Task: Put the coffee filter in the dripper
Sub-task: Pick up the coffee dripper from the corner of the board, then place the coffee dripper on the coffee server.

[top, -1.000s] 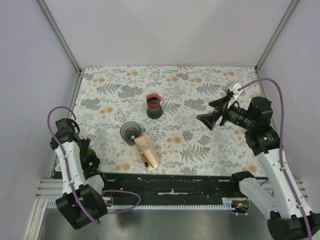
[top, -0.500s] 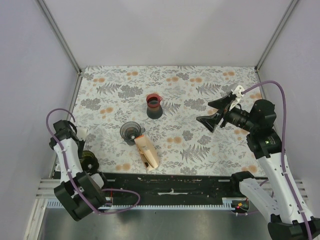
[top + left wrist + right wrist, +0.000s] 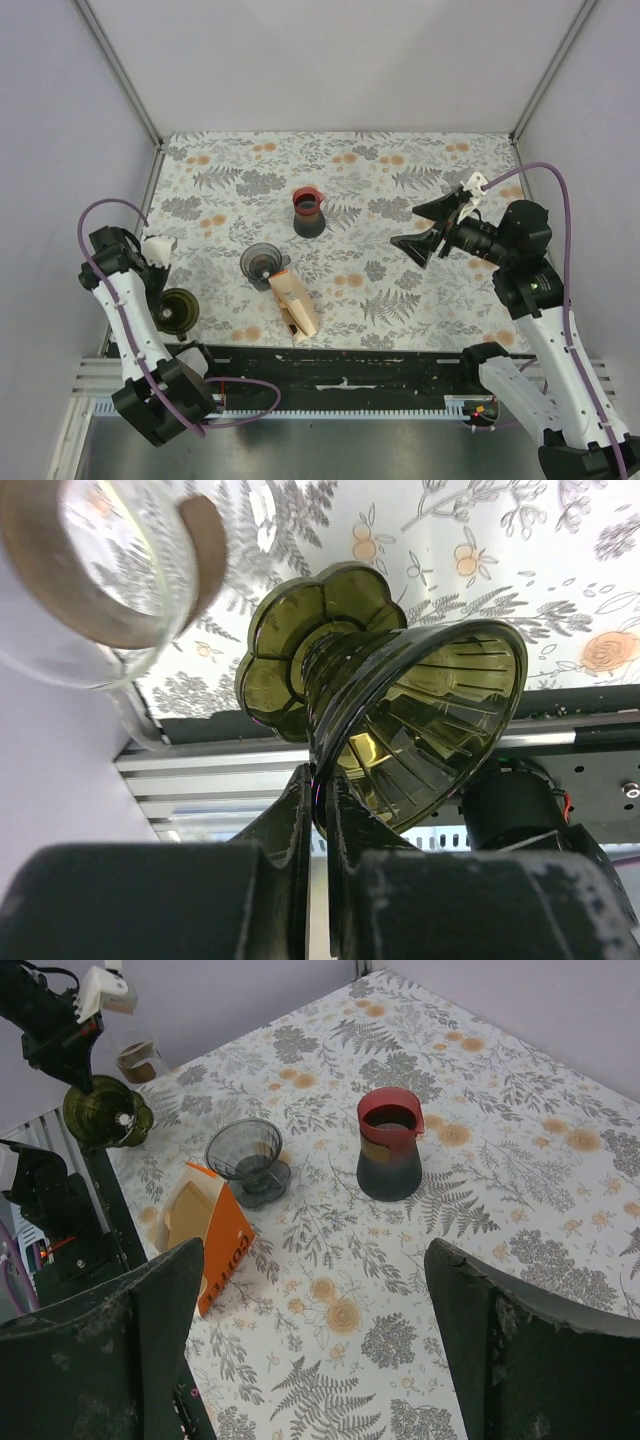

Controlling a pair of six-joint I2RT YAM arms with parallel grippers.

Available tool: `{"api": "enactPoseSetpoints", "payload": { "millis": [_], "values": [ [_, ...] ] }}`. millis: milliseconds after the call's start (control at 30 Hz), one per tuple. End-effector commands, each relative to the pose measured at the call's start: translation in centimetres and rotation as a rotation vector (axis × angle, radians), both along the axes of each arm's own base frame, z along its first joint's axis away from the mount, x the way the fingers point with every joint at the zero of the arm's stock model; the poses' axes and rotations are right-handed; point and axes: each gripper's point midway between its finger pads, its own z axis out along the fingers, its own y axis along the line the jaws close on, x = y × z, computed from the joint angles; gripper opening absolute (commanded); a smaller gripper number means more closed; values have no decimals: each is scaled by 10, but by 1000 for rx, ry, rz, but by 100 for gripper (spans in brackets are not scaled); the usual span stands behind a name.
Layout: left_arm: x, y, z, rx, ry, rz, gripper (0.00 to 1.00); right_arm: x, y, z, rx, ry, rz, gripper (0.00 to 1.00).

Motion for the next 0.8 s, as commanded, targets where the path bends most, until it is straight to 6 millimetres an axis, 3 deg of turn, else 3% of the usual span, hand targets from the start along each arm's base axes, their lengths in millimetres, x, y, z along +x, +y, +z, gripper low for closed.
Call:
{"api": "enactPoseSetpoints", "payload": {
  "millis": [0, 133, 267, 367, 467, 633, 667, 767],
  "values": [
    [11, -11, 42, -34, -94, -92, 2, -9, 6, 12, 23, -27, 37, 98],
    [25, -28, 82, -108, -186, -142, 2, -10, 14, 20, 36, 0, 54, 98],
    [48, -46, 122, -194, -297, -157, 2, -3, 37, 31, 54, 42, 55, 98],
    [67, -63, 146, -223, -344, -204, 2, 2, 73, 38, 36, 60, 82, 98],
    [82, -97, 160, -276, -342, -300, 2, 6, 122, 39, -28, 87, 121, 96],
    [110, -144, 169, -313, -313, -394, 2, 27, 192, 38, -130, 111, 121, 94],
    [115, -147, 169, -320, -312, -397, 2, 29, 203, 43, -131, 105, 124, 92],
    [125, -173, 170, -351, -287, -468, 2, 42, 226, 33, -168, 132, 117, 84]
  ]
}}
